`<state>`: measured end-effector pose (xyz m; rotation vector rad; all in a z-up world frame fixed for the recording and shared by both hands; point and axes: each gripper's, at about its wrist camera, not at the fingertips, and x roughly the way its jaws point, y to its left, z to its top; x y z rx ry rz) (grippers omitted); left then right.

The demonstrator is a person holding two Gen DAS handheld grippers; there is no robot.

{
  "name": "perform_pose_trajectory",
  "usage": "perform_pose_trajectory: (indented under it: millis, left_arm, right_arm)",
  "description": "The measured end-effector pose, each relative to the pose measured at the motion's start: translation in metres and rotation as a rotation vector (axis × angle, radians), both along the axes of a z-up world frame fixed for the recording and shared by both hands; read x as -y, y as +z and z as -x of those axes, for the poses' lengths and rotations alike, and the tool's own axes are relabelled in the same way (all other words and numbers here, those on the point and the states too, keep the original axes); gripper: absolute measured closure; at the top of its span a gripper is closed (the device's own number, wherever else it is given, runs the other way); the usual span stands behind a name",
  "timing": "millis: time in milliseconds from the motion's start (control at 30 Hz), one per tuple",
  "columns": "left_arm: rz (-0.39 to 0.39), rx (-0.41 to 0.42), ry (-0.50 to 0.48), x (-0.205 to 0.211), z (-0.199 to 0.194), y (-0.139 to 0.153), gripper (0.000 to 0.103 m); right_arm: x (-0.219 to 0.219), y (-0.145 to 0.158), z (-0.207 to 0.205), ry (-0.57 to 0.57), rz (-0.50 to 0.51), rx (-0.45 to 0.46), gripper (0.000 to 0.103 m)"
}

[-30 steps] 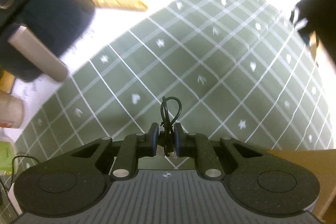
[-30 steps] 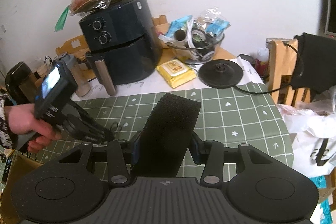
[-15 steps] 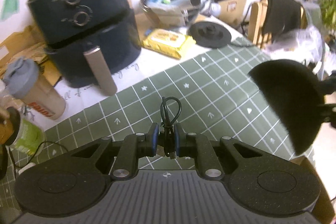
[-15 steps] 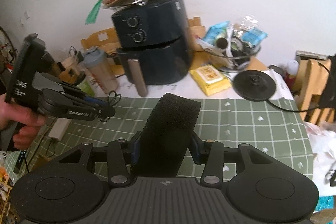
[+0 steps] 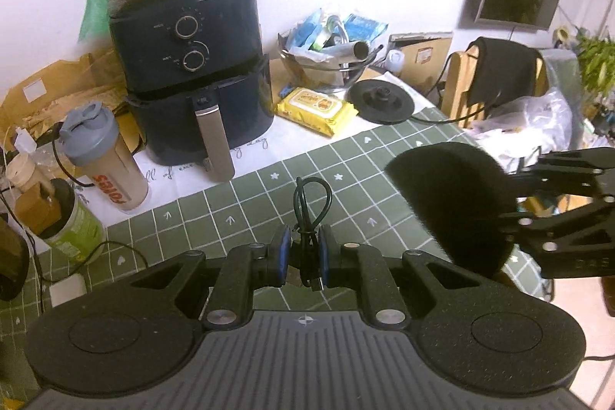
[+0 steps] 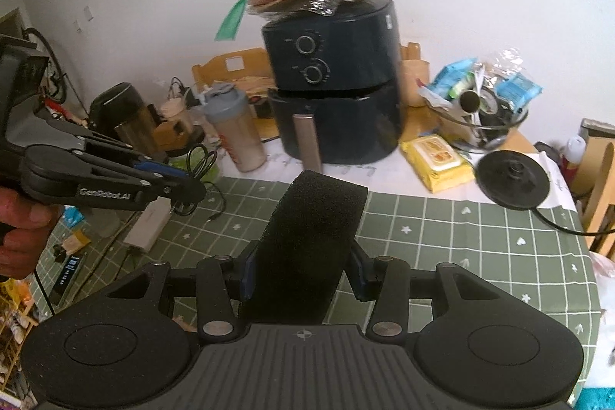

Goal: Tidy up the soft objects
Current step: 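Carry the cable and foam over the box and open both tools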

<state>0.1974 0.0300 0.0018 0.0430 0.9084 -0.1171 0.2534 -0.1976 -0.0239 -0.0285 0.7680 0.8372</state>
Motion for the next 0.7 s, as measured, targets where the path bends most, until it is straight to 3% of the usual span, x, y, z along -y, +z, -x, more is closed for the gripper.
perform_pose_trajectory:
  millis: [367,700]
  left_arm:
    - [0.079,-0.017,-0.001,0.003,0.048,0.008,0.087]
    - [0.156,-0.120,-0.021,0.008,0.082,-0.015,0.087]
  right_arm:
    - [0.004,0.013,0.027,0.021,-0.023,0.010,0.054]
    - [0.013,0.015,0.053,0.014,-0.031,-0.004,0.054]
